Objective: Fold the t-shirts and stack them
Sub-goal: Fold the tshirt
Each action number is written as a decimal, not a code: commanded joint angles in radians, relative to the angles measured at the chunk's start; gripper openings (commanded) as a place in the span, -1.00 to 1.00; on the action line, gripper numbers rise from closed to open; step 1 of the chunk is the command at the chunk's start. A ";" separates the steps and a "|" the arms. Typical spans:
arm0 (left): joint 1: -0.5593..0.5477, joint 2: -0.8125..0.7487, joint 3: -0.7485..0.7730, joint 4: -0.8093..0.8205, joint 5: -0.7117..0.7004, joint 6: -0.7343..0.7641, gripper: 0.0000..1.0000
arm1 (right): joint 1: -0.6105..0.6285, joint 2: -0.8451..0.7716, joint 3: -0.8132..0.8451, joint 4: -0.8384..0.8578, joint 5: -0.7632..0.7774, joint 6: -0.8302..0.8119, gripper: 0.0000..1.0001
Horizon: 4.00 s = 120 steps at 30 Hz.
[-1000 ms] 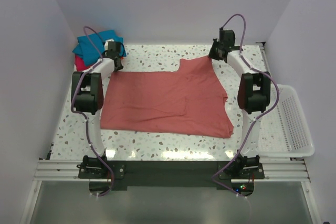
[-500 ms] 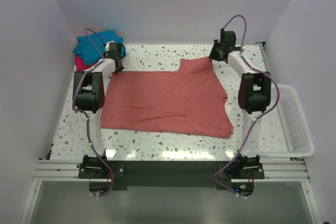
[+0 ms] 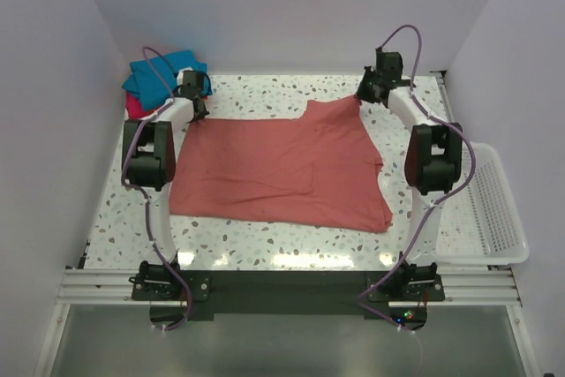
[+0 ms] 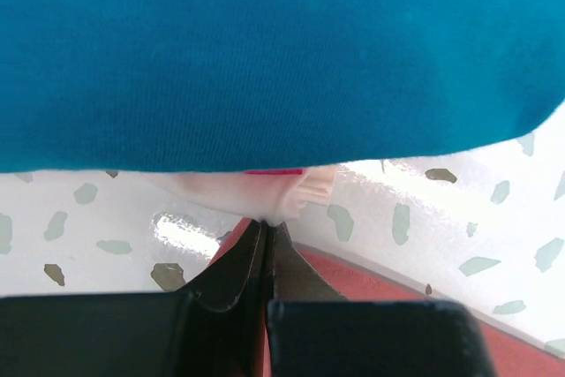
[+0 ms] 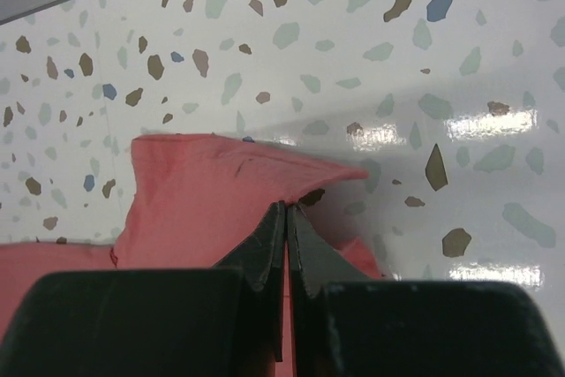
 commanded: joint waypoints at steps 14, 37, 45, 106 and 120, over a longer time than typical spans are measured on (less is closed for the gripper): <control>0.016 -0.267 -0.194 0.057 0.020 -0.046 -1.00 | -0.011 -0.500 -0.390 0.101 0.037 0.024 -1.00; 0.020 -0.805 -0.857 0.157 0.038 -0.262 -1.00 | -0.011 -1.112 -1.127 0.014 -0.065 0.176 -1.00; 0.028 -0.933 -1.037 0.215 0.073 -0.336 -0.79 | -0.011 -1.305 -1.292 -0.041 -0.070 0.217 -0.65; -0.181 -0.948 -1.097 0.412 0.199 -0.339 -0.26 | 0.485 -0.692 -0.853 0.072 0.295 0.179 -1.00; -0.181 -0.970 -1.132 0.427 0.216 -0.325 -0.24 | 0.745 -0.850 -1.097 0.140 0.378 0.308 -0.77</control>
